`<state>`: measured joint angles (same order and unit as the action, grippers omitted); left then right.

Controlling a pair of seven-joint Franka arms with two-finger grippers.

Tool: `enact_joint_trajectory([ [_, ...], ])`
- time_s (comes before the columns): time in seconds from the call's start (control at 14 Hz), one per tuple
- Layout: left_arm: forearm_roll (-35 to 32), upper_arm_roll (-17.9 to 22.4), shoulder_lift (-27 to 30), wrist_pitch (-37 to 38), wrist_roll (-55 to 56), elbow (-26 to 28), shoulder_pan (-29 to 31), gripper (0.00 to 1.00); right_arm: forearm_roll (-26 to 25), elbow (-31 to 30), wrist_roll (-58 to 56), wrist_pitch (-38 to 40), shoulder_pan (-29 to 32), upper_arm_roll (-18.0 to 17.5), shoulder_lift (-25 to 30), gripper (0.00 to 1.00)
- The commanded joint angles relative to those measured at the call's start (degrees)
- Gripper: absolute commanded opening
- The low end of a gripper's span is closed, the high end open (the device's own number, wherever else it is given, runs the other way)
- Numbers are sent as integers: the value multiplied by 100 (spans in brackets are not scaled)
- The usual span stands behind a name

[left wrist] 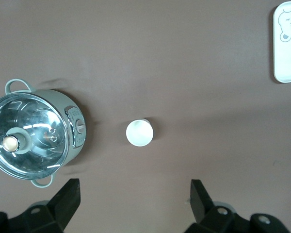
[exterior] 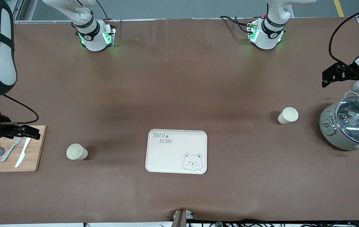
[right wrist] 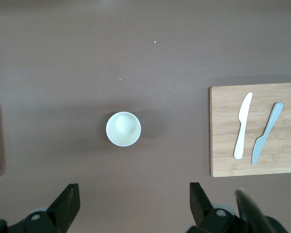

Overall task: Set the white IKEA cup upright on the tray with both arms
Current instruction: 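Move the right gripper toward one cup while the left gripper reaches the other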

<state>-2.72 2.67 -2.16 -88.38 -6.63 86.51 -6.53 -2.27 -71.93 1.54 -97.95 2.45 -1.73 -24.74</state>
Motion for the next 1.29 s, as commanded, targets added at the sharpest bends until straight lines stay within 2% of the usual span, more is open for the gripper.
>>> enact_joint_trajectory([
  [0.0,-45,-4,-4,75,-67,-46,20,100,-2,-102,-48,66,28,-47,128,100],
  [0.71,78,-21,-4,66,-41,15,-7,100,33,-93,-48,119,36,-47,137,100],
  [1.0,70,-13,14,-346,-58,471,37,100,33,-102,-66,22,54,-47,84,100],
  [1.21,70,-13,31,-855,-76,945,125,100,16,-311,-74,-512,89,-38,-39,100],
])
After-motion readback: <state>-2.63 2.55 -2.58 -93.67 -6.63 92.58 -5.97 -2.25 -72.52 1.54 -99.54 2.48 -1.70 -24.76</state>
